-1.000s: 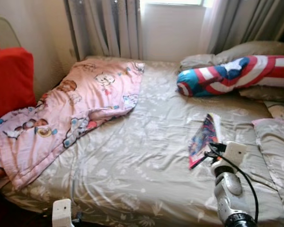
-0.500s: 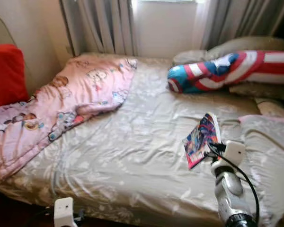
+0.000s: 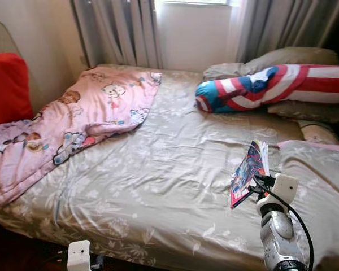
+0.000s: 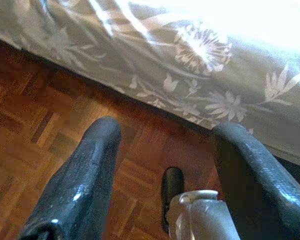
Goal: Clean up the room
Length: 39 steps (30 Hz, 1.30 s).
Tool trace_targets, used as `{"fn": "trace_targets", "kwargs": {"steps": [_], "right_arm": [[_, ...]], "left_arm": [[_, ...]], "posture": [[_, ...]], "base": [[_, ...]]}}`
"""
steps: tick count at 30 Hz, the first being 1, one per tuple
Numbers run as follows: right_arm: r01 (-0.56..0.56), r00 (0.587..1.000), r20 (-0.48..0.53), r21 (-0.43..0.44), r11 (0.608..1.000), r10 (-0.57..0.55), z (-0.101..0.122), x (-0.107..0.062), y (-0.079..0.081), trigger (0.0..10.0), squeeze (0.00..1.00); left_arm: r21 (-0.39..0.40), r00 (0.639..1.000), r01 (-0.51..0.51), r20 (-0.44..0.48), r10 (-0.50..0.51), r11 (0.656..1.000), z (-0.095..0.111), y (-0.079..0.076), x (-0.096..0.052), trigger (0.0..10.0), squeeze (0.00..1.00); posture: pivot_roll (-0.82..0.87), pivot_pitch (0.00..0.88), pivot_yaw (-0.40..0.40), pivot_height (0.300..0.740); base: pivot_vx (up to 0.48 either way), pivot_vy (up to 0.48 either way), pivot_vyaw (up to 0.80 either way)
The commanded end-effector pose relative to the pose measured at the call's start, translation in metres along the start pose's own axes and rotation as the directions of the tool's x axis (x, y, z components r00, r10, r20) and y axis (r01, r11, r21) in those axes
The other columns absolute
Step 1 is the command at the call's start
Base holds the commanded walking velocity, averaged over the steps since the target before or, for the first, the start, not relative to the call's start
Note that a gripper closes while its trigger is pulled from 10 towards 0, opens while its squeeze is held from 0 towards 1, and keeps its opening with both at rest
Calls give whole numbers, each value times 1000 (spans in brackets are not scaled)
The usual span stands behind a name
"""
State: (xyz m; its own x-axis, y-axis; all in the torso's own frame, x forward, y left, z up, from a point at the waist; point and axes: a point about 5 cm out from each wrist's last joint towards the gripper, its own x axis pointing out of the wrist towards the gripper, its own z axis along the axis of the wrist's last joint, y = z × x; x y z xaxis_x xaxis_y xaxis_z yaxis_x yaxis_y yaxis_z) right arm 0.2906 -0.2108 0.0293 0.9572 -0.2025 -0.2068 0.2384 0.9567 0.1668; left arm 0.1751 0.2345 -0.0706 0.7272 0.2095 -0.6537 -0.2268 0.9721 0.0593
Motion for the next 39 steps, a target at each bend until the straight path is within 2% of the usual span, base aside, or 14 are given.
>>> {"fn": "trace_targets", "kwargs": {"steps": [1,5,14,26,28,36,37,39], "right_arm": [[-10,997,76,3,1000,10,16,4,2,10000,0],[-4,998,64,-1,1000,4,15,5,1,10000,0],[-18,998,62,-10,1000,19,19,9,4,10000,0],[-18,997,69,-10,1000,19,21,10,5,10000,0],[-28,997,70,-11,1000,28,21,10,7,10000,0],[-43,997,67,-9,999,44,19,9,11,10000,0],[-46,997,61,-5,999,47,18,8,11,10000,0],[-48,997,59,-3,999,48,17,8,11,10000,0]], "left_arm": [[8,1000,6,-15,-6,1000,-3,2,-1,10000,0],[7,1000,8,-13,-8,1000,-3,2,-1,10000,0],[-16,1000,-13,-1,13,1000,1,4,0,10000,0],[-31,1000,-25,-5,25,999,-4,5,-2,10000,0],[-39,998,-25,53,27,999,5,6,0,10000,0],[-58,988,-31,150,39,998,23,11,2,10000,0],[-60,978,-29,202,41,998,32,11,3,10000,0],[-64,974,-30,221,43,997,35,12,3,10000,0]], "posture": [[-14,0,-20,731],[-10,0,-23,731],[1,0,-42,731],[11,0,-51,731],[18,0,-53,731],[25,0,-48,731],[21,0,-45,731],[20,0,-44,731]], "base": [[0,0,0],[60,0,0],[263,0,-723],[287,0,0],[0,0,0],[0,0,0],[0,0,0],[0,0,0]]}}
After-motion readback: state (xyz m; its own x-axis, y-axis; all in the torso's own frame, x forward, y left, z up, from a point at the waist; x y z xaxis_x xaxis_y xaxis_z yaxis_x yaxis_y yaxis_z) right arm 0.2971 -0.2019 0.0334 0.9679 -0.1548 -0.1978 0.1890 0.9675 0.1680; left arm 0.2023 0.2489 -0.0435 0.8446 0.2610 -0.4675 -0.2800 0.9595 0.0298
